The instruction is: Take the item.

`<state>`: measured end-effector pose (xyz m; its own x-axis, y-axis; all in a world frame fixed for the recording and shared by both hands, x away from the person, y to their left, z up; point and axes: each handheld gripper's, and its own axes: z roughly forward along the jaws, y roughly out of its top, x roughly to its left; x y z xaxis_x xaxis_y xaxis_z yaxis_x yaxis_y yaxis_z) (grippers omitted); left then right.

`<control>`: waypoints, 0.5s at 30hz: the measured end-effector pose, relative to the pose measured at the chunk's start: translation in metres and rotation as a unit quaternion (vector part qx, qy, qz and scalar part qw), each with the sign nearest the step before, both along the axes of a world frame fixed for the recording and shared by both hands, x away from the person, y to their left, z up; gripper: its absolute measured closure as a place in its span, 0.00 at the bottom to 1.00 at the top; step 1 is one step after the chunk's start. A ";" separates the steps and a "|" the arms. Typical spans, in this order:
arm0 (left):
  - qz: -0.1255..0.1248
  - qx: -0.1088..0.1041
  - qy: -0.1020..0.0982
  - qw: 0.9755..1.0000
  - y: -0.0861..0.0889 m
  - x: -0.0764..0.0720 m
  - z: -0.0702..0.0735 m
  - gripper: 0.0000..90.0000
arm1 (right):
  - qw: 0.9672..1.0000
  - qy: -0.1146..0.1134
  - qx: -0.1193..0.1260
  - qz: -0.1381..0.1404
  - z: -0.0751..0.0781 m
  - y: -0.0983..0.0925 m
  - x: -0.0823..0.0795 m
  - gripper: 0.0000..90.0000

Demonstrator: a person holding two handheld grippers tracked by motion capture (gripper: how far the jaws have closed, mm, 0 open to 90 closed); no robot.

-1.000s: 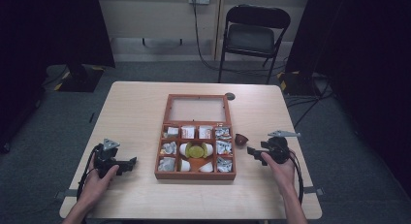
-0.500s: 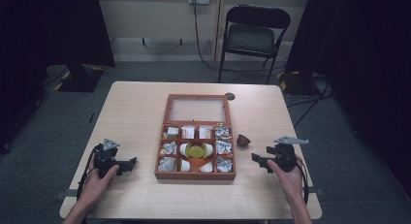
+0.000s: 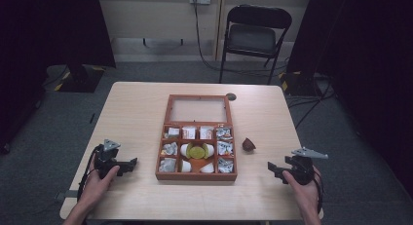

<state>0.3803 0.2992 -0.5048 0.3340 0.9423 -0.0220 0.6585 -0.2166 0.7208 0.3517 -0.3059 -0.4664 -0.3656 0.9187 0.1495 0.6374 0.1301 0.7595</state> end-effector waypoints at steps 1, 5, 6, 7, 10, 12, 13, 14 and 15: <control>0.000 0.000 0.000 1.000 0.000 0.000 0.000 0.00 | 1.000 -0.001 0.001 -0.011 -0.003 -0.003 -0.001 0.20; 0.000 0.000 0.000 1.000 0.000 0.000 0.000 0.00 | 0.998 0.023 -0.036 -0.036 -0.020 -0.011 0.001 0.20; 0.000 0.000 0.000 1.000 0.000 0.000 0.000 0.00 | 0.998 0.031 -0.039 -0.039 -0.023 -0.013 0.002 0.20; 0.000 0.000 0.000 1.000 0.000 0.000 0.000 0.00 | 0.997 0.031 -0.047 -0.045 -0.025 -0.013 0.002 0.19; 0.000 0.000 0.000 1.000 0.000 0.000 0.000 0.00 | 0.995 0.022 -0.069 -0.064 -0.028 -0.013 0.003 0.18; -0.001 0.000 0.000 1.000 0.000 0.000 0.000 0.00 | 0.994 0.009 -0.088 -0.071 -0.031 -0.010 0.004 0.14; -0.001 0.000 0.000 1.000 0.000 0.000 0.000 0.00 | 0.994 0.003 -0.084 -0.074 -0.033 -0.009 0.004 0.13; 0.000 0.001 0.000 1.000 0.000 0.000 0.000 0.00 | 0.994 0.003 -0.084 -0.075 -0.033 -0.009 0.004 0.13; 0.000 0.001 0.000 1.000 0.000 0.000 0.000 0.00 | 0.994 0.003 -0.084 -0.075 -0.033 -0.009 0.004 0.13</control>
<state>0.3804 0.2992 -0.5048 0.3344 0.9422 -0.0207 0.6581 -0.2177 0.7208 0.3554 -0.3149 -0.4994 -0.2217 0.9751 -0.0088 0.6638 0.1575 0.7311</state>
